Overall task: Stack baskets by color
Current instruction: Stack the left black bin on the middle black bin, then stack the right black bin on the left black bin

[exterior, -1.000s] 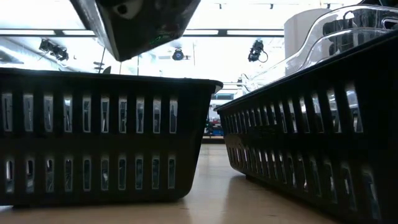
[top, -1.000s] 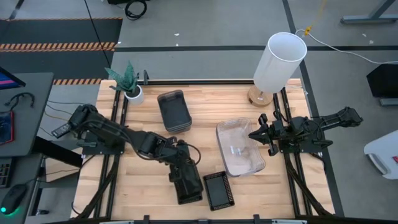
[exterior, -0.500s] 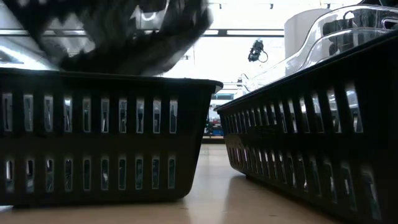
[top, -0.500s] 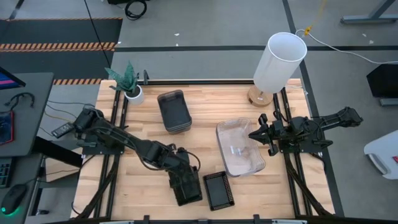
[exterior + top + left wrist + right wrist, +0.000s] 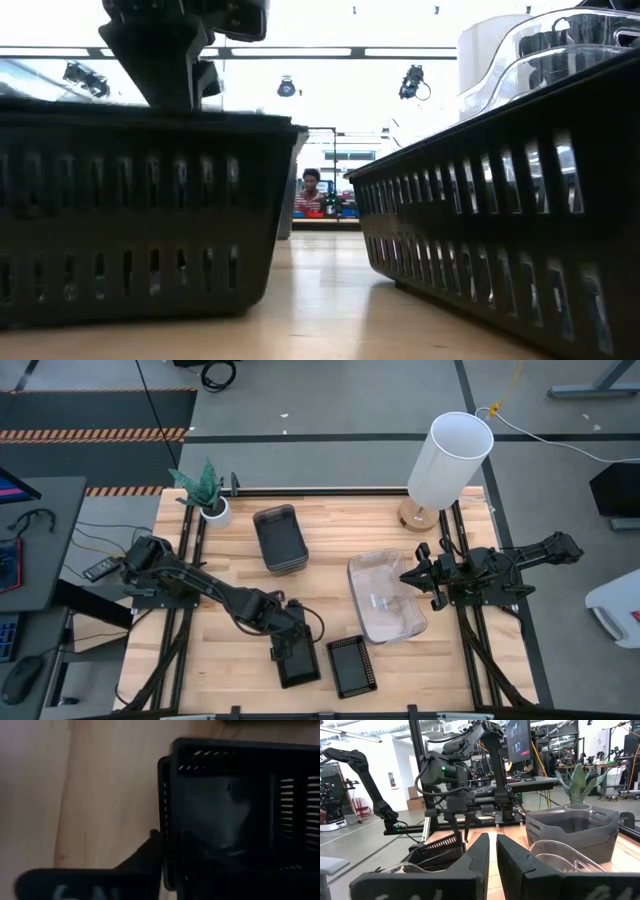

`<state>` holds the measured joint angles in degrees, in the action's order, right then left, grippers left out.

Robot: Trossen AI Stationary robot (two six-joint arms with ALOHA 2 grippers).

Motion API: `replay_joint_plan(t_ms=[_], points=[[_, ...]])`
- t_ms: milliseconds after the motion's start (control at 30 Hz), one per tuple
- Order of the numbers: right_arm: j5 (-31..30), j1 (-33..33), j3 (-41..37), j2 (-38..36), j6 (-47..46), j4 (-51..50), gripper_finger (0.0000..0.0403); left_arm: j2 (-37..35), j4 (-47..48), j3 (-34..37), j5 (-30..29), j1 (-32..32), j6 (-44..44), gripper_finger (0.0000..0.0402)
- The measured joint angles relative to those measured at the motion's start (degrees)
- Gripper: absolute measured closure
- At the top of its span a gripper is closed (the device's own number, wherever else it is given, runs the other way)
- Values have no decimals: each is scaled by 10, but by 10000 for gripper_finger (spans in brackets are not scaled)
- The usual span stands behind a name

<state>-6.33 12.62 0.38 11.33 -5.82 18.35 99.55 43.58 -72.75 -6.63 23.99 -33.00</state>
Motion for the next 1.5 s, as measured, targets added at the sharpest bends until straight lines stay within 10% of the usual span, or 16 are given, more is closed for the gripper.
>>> replay_joint_plan(t_ms=[367,800,1500], points=[[0,0,0,0,0,0,362,0,-106,-1,-41,-27,37,217],[0,0,0,0,0,0,362,3,-19,0,-86,-32,80,252],[0,0,0,3,0,4,362,142,-365,-50,-21,-31,63,260]])
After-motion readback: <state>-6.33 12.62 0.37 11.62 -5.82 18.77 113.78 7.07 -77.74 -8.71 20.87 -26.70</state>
